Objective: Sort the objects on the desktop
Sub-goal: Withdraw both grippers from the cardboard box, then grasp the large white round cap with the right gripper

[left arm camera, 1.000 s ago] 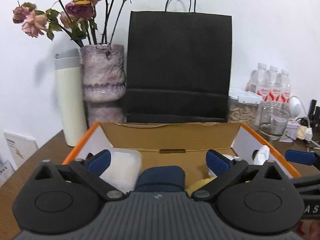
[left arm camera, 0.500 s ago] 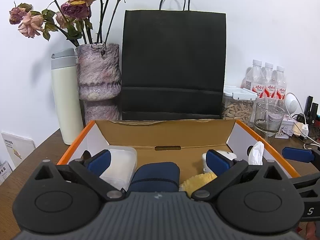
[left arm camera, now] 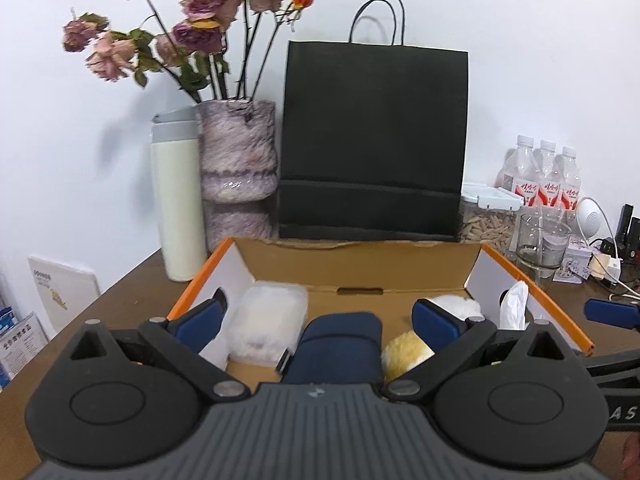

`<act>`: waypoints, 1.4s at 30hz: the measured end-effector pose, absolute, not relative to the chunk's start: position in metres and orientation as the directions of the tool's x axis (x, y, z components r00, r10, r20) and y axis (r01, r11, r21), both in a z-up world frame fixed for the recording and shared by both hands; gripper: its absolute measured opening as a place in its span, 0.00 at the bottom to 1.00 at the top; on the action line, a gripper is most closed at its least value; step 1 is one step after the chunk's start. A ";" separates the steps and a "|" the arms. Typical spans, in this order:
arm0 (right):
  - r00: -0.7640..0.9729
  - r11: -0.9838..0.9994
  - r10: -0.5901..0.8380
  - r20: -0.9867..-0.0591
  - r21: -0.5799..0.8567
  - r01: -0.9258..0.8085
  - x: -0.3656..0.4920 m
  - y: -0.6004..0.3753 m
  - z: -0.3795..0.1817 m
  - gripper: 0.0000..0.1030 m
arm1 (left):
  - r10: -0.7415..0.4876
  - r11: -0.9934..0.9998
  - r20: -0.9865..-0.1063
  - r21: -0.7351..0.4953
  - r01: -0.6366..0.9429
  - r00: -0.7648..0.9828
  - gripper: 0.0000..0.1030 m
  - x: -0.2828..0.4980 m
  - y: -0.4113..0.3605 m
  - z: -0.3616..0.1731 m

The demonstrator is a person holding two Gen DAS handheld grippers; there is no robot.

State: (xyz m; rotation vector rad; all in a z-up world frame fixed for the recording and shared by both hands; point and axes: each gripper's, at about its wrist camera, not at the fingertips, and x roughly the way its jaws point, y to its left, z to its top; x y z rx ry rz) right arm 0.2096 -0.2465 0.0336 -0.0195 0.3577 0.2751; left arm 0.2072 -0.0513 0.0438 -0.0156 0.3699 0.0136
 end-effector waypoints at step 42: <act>0.724 0.889 0.363 -0.586 -0.014 -0.457 0.095 -0.217 -0.002 0.69 | -0.012 0.999 -0.555 -0.044 -0.015 0.832 1.00 0.088 -0.009 -0.005</act>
